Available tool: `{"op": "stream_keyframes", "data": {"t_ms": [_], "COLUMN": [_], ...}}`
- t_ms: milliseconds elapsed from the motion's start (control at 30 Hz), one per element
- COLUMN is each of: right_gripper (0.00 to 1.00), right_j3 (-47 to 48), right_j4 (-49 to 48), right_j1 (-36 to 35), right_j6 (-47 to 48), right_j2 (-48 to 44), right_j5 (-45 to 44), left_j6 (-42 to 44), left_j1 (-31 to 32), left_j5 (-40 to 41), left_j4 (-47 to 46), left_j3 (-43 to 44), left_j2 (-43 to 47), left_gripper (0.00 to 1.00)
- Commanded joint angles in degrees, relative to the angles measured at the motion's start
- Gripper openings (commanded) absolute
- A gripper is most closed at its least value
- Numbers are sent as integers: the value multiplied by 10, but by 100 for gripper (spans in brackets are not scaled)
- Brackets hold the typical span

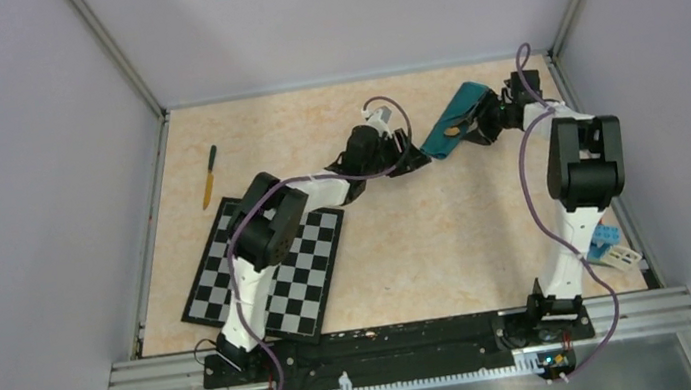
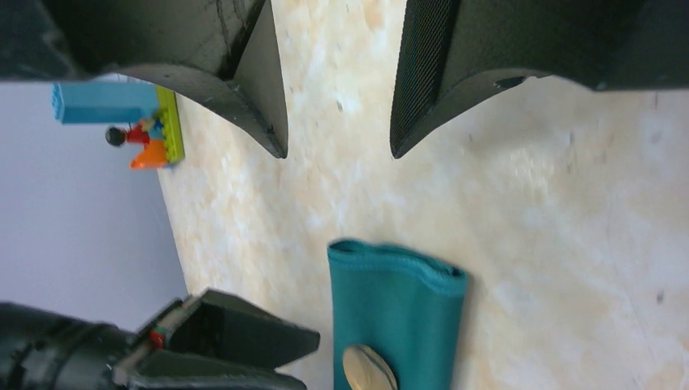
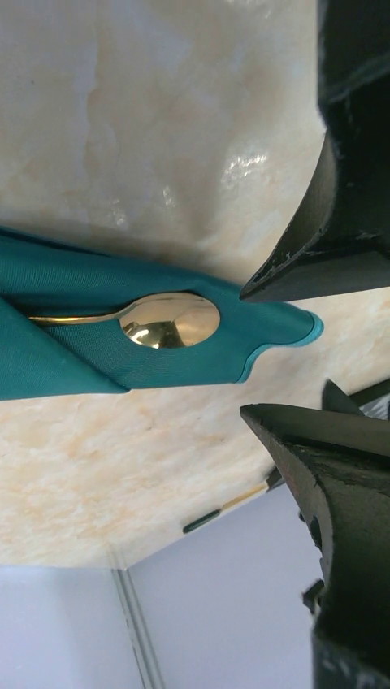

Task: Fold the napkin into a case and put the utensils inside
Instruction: Insert the spoon into the folded napkin, then pick up the knife from the corner of the board.

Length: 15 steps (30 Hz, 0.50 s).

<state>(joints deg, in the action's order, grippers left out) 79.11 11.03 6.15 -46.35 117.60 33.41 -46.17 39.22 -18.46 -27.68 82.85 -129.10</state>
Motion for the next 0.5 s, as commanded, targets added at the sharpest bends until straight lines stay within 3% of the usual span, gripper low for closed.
{"op": "stream_keyframes", "data": {"t_ms": [0,200,333,467], "right_gripper": [49,53,56,56], "right_j3": [-14,-64,-125,-173], "right_j4": [20,74,43,23], "right_j1": [-2,-89,-198,-308], "right_j6": [62,172,202,219], "right_j2": [-55,-183,-260,-307], "right_j5": [-41,-156,-170,-157], "left_j6": [31,181,280,364], "left_j1": [-9,-107,-211,-324], "left_j5": [-36,-60,40,174], "left_j4": [18,255,414,484], "left_j3": [-59,-77,-93,-96], "left_j2": [117,246,324,362], "left_gripper": [55,67,71,79]}}
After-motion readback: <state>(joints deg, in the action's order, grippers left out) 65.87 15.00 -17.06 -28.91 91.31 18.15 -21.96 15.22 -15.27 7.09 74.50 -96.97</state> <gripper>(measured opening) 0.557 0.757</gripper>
